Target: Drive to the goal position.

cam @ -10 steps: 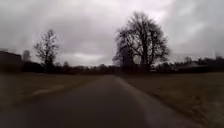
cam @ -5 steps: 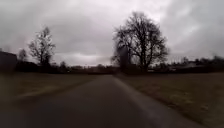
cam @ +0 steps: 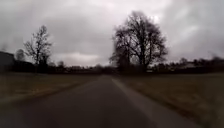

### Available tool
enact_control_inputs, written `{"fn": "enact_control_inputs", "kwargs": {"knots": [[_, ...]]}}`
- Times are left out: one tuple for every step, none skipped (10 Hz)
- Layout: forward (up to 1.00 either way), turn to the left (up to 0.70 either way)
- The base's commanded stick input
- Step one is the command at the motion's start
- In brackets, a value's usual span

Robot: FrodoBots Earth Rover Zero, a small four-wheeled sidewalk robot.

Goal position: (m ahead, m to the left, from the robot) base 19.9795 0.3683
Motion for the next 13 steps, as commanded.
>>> {"fn": "enact_control_inputs", "kwargs": {"knots": [[1.00, 0.00], [1.00, 0.00], [1.00, 0.00], [1.00, 0.00], [1.00, 0.00], [1.00, 0.00], [1.00, 0.00], [1.00, 0.00], [1.00, 0.00], [1.00, 0.00], [1.00, 0.00], [1.00, 0.00], [1.00, 0.00]]}}
